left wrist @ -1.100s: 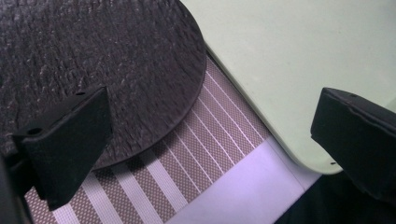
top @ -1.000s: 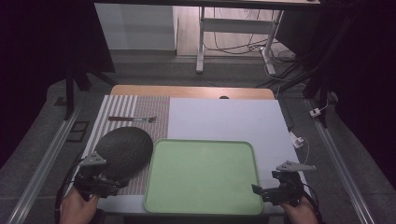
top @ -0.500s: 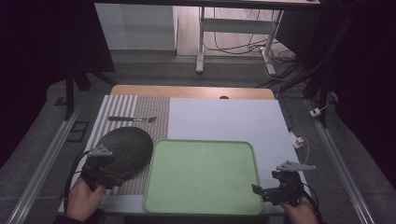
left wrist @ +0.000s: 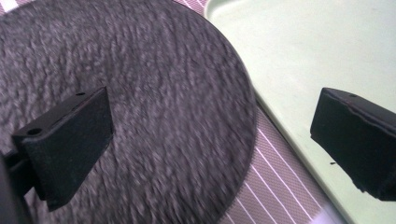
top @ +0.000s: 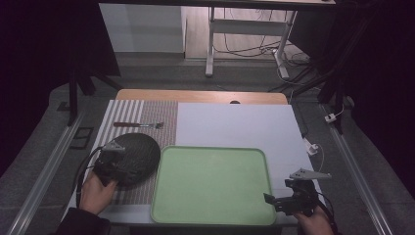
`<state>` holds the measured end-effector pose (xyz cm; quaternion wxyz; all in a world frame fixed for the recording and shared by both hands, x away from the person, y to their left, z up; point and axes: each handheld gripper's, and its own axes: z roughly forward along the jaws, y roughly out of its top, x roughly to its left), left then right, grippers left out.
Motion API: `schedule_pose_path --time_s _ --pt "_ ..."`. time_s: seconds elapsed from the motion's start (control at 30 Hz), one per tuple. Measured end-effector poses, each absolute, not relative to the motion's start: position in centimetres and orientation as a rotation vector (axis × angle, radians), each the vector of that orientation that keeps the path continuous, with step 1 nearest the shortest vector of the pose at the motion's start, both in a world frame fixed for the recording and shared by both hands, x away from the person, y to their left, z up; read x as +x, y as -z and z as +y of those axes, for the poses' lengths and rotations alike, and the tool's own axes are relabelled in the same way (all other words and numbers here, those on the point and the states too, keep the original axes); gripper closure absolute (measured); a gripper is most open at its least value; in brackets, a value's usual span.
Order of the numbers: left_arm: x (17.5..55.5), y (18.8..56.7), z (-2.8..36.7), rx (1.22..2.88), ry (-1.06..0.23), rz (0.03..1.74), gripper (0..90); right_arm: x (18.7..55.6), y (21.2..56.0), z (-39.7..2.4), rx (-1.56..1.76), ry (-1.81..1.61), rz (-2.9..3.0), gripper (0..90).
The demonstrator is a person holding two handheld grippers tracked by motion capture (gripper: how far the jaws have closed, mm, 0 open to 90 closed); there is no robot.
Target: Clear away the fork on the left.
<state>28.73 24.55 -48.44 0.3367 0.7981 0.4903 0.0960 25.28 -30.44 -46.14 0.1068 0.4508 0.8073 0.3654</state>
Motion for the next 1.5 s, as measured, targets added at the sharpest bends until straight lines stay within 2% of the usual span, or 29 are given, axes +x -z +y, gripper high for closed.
schedule_pose_path --time_s 0.27,0.53,1.5 --pt "31.1 48.7 24.6 2.104 -0.294 1.299 0.0 25.3 46.1 -30.4 1.327 -1.077 2.378 0.1" --pt "33.5 49.0 24.9 2.1 -0.278 1.323 0.0 25.3 46.1 -30.5 1.327 -1.077 2.378 0.1" --pt "40.7 50.3 26.2 2.117 -0.342 1.388 0.0 25.3 46.2 -30.5 1.329 -1.077 2.38 0.2"
